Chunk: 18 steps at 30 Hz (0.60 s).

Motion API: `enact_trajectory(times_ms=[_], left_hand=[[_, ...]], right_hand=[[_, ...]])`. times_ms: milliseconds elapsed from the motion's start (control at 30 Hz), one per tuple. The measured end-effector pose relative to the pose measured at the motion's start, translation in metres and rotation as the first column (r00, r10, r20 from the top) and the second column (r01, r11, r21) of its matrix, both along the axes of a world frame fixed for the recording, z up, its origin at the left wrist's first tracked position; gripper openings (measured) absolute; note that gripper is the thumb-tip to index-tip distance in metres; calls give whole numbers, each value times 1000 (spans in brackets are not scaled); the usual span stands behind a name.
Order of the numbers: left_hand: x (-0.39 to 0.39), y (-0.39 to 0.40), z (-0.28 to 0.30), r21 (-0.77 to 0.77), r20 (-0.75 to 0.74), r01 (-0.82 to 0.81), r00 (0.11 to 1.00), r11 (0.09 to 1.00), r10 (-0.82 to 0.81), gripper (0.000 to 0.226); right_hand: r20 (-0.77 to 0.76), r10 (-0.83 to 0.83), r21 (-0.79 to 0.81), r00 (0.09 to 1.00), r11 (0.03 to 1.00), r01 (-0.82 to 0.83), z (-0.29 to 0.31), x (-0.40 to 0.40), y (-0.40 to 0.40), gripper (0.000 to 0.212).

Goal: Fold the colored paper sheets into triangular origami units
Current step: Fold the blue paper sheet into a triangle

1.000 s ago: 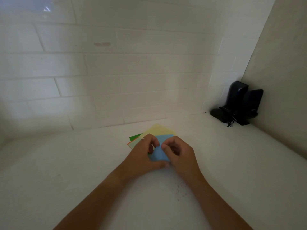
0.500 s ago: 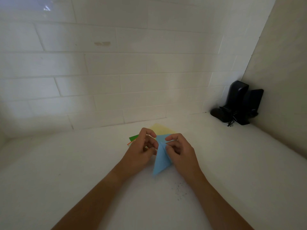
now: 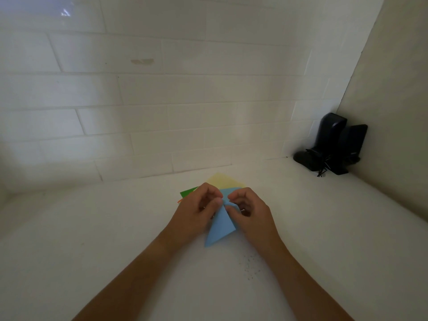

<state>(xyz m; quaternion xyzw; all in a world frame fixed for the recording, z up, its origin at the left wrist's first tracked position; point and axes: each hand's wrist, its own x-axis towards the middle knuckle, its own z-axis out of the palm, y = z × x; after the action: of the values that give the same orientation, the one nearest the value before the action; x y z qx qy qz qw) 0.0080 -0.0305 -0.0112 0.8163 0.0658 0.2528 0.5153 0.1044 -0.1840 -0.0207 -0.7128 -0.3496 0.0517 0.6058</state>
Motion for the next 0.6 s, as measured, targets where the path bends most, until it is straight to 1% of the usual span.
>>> enact_trajectory(times_ms=[33, 100, 233, 433, 600], left_hand=[[0, -1, 1, -17, -5, -7, 1000, 1000, 7, 4], [0, -1, 1, -33, -18, -14, 1000, 999, 13, 9], [0, 2, -3, -41, -58, -23, 998, 999, 21, 16], [1, 4, -3, -154, -78, 7, 997, 988, -20, 12], [0, 4, -1, -199, -101, 8, 995, 980, -28, 12]], right_hand=[[8, 6, -1, 1000, 1000, -6, 1, 0, 0, 14], [28, 32, 0, 999, 999, -32, 2, -2, 0, 10], [57, 57, 11, 997, 998, -57, 5, -4, -1, 11], [98, 84, 8, 992, 996, -86, 1, -4, 1, 11], [135, 56, 21, 989, 998, -59, 0, -2, 1, 12]])
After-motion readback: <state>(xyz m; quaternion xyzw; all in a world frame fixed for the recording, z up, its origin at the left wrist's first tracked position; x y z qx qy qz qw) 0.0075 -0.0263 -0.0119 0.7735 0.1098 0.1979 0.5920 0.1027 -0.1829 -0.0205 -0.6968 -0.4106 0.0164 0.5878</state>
